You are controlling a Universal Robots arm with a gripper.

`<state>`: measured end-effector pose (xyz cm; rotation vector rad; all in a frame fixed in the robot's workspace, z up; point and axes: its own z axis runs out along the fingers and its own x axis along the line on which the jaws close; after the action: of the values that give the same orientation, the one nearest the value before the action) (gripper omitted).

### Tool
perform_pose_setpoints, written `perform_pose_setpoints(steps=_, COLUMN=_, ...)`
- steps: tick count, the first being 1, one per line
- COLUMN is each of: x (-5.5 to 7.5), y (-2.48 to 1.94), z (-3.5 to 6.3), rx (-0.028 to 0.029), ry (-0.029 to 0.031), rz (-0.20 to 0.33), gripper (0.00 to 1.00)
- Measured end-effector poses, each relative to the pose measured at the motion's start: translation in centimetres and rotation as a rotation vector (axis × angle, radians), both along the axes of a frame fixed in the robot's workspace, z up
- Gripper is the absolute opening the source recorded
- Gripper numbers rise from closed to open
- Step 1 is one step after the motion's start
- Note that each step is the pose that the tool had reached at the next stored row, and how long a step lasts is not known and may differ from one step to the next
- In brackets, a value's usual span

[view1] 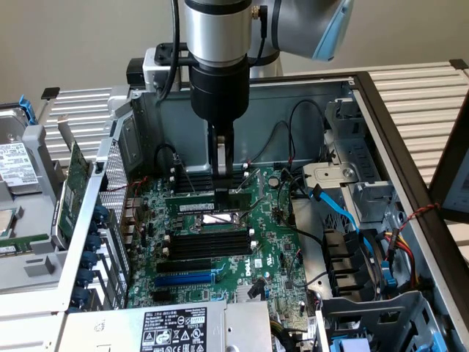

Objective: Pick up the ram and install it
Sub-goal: 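Insert the ram into the slot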

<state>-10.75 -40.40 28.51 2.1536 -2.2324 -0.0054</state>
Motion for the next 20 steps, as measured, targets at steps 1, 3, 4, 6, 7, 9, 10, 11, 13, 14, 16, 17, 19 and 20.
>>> perform_pose_setpoints(steps=1, x=0.0, y=0.00, z=0.00, rx=-0.0002, ry=0.0001, rz=0.000, gripper=0.12)
perform_pose_setpoints(steps=3, x=0.0, y=0.00, z=0.00, rx=-0.0004, ry=0.0000, rz=0.000, gripper=0.12)
perform_pose_setpoints(steps=4, x=0.0, y=0.01, z=-0.02, rx=-0.0003, ry=0.0000, rz=0.000, gripper=0.12)
perform_pose_setpoints(steps=6, x=0.0, y=0.01, z=-0.21, rx=-0.0003, ry=0.0000, rz=0.000, gripper=0.12)
perform_pose_setpoints(steps=7, x=0.0, y=0.00, z=-0.33, rx=-0.0003, ry=-0.0002, rz=0.000, gripper=0.12)
perform_pose_setpoints(steps=9, x=0.0, y=0.00, z=-0.52, rx=-0.0003, ry=-0.0027, rz=0.000, gripper=0.12)
perform_pose_setpoints(steps=10, x=0.0, y=0.00, z=-0.62, rx=-0.0003, ry=-0.0037, rz=0.000, gripper=0.12)
perform_pose_setpoints(steps=11, x=0.0, y=0.00, z=-0.73, rx=-0.0002, ry=-0.0041, rz=0.000, gripper=0.12)
perform_pose_setpoints(steps=13, x=0.0, y=0.00, z=-1.05, rx=-0.0002, ry=-0.0043, rz=0.000, gripper=0.12)
perform_pose_setpoints(steps=14, x=0.0, y=0.00, z=-1.21, rx=-0.0004, ry=-0.0042, rz=0.000, gripper=0.12)
perform_pose_setpoints(steps=16, x=0.0, y=0.00, z=-1.68, rx=-0.0003, ry=-0.0043, rz=0.000, gripper=0.12)
perform_pose_setpoints(steps=17, x=-0.1, y=0.00, z=-1.82, rx=-0.0003, ry=-0.0042, rz=0.000, gripper=0.12)
perform_pose_setpoints(steps=19, x=-0.1, y=0.00, z=-1.99, rx=-0.0002, ry=-0.0043, rz=0.000, gripper=0.12)
perform_pose_setpoints(steps=20, x=-0.1, y=0.00, z=-2.06, rx=-0.0002, ry=-0.0043, rz=0.000, gripper=0.12)
